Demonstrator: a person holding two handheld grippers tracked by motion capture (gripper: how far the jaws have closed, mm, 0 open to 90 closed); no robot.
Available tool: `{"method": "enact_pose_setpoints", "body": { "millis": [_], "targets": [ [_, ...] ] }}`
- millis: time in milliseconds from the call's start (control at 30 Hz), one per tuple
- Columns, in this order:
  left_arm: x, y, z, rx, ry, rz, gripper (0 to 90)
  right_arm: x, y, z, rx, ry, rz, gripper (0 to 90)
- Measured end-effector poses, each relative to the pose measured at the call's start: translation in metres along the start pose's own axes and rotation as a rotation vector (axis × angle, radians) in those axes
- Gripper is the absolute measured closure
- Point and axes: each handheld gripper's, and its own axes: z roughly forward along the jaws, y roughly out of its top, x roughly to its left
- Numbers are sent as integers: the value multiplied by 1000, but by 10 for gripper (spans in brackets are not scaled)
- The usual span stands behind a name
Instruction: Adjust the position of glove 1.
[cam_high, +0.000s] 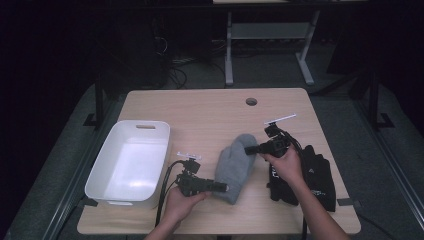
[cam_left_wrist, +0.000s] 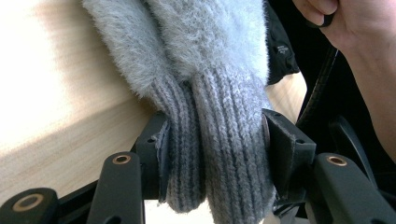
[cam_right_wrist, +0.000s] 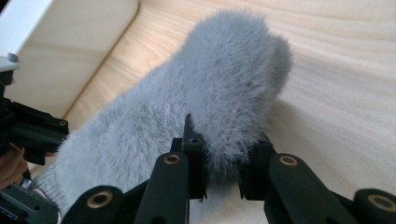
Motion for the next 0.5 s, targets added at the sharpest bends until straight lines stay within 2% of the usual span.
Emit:
{"method": "enact_pose_setpoints", "body": {
  "millis": [167, 300, 500],
  "targets": [
    [-8, 4, -6, -12, 0, 26, 477, 5, 4, -8, -16, 12, 10, 758],
    [-17, 8, -12, -24, 4, 50, 477, 13, 12, -16, -34, 9, -11, 758],
    [-26, 13, -22, -43, 11, 76, 475, 24, 21, -29, -52, 15, -13, 758]
  ]
}}
